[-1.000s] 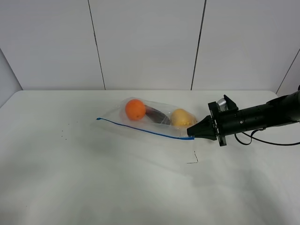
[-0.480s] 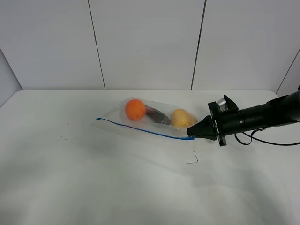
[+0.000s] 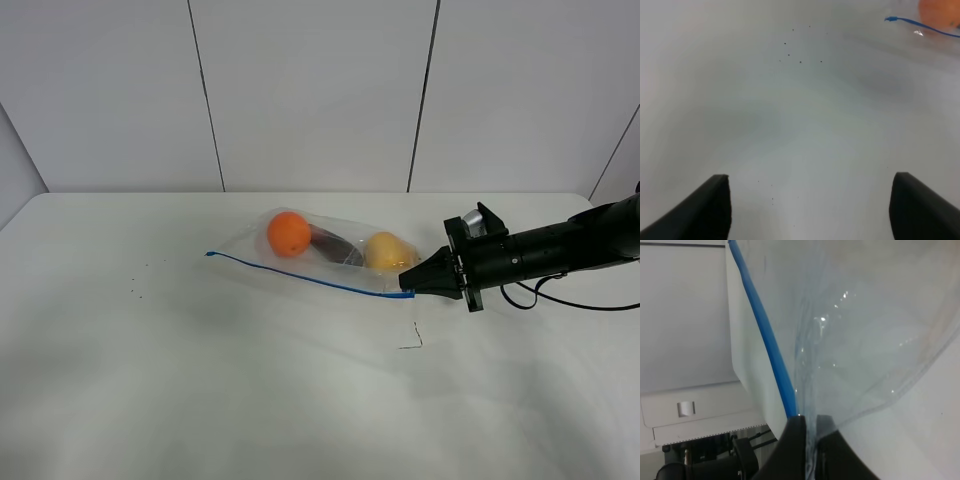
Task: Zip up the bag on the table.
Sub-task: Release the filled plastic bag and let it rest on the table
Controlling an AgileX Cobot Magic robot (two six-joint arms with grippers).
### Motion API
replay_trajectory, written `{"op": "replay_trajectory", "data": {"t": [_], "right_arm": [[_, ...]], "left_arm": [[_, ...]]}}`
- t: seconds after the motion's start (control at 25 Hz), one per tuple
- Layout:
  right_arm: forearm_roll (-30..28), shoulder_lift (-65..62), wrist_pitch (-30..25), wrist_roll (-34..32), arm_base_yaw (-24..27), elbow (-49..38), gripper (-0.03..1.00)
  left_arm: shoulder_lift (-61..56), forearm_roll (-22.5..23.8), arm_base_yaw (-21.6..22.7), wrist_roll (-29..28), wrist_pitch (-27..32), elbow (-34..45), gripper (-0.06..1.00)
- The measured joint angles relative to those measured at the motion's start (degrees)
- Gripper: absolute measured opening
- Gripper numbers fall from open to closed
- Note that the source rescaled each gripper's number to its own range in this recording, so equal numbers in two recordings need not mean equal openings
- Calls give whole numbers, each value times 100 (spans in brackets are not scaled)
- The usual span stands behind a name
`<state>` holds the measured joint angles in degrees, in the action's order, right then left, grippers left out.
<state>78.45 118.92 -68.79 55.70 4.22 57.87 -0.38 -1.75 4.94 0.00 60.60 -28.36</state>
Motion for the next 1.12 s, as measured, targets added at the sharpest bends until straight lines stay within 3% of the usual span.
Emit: {"op": "replay_trajectory", "data": {"t": [0.6,0.64,0.72,0.76,0.8,0.84,0.96,1.12], "right_arm": [[-18,0,0,0,0,0,3],[-46,0,0,0,0,0,9],[-135,0,-6,0,0,0,32],[-159,0,-18,0,0,0,47],[-179,0,-18,0,0,0,70],[-191,0,-40,0,0,0,81],[-237,0,-61,-26,0,54,96],[-282,-74,-61,-116,-5,258,99]], "left_arm": [[0,11,0,0,0,0,88],[0,16,0,0,0,0,88],[0,16,0,0,0,0,88],[0,16,0,0,0,0,88],[0,16,0,0,0,0,88],[0,16,0,0,0,0,88],[0,16,0,0,0,0,88],[0,16,0,0,0,0,88]]}}
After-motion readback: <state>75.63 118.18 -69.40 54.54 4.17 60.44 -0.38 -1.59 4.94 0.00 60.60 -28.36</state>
